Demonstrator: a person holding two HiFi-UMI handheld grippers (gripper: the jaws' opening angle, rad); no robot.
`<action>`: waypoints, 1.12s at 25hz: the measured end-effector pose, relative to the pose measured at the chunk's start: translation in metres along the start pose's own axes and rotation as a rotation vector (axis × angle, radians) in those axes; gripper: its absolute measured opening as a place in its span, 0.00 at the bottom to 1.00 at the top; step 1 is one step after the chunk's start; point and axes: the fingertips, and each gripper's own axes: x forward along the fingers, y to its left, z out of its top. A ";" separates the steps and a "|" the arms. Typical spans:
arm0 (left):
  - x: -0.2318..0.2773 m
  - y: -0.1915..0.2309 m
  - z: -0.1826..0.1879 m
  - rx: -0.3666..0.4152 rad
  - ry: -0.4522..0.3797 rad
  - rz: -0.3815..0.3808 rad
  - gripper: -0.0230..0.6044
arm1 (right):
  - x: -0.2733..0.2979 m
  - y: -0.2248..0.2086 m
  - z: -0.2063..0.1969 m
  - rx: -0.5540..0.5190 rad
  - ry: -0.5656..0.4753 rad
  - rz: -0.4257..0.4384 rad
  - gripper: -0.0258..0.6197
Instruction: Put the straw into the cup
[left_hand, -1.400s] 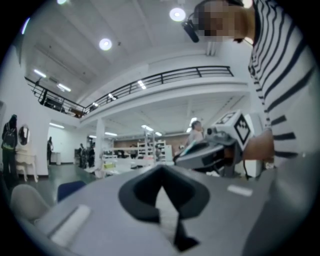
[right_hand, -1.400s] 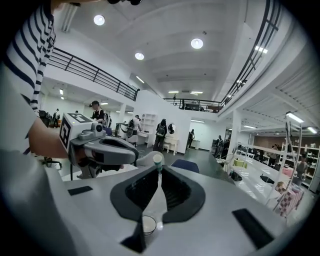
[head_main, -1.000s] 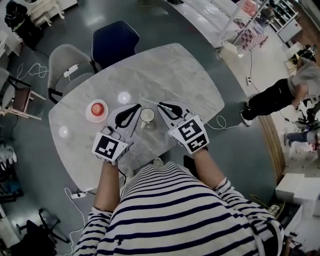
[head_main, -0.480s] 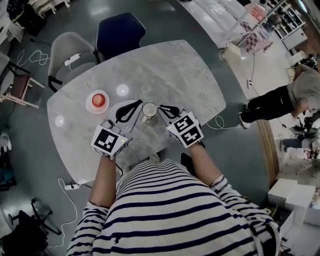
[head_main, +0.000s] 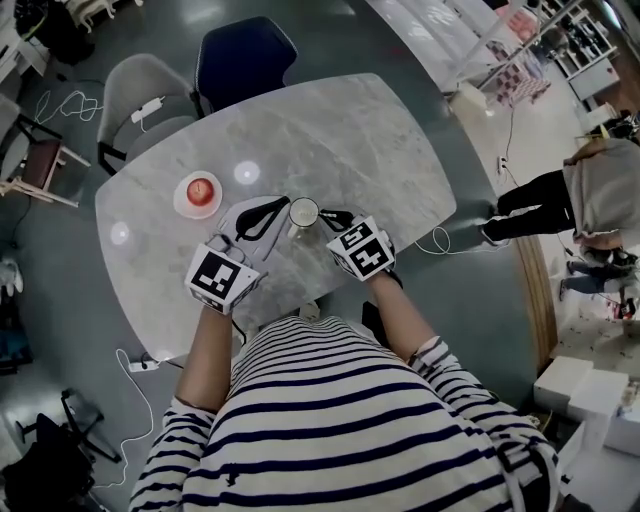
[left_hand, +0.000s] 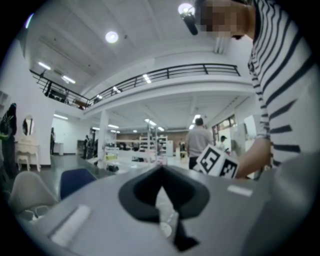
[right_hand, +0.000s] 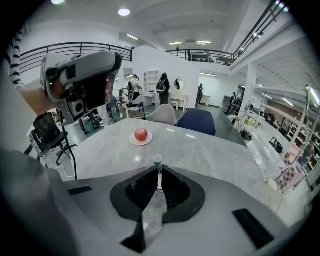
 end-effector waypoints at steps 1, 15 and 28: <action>0.000 -0.001 0.000 -0.002 -0.002 -0.003 0.05 | 0.004 0.000 -0.004 0.000 0.011 0.001 0.08; -0.014 -0.002 -0.010 0.005 0.041 -0.020 0.05 | 0.046 0.013 -0.034 -0.002 0.093 0.003 0.08; -0.019 -0.003 -0.013 -0.005 0.039 -0.048 0.05 | 0.054 0.016 -0.040 0.004 0.106 -0.010 0.08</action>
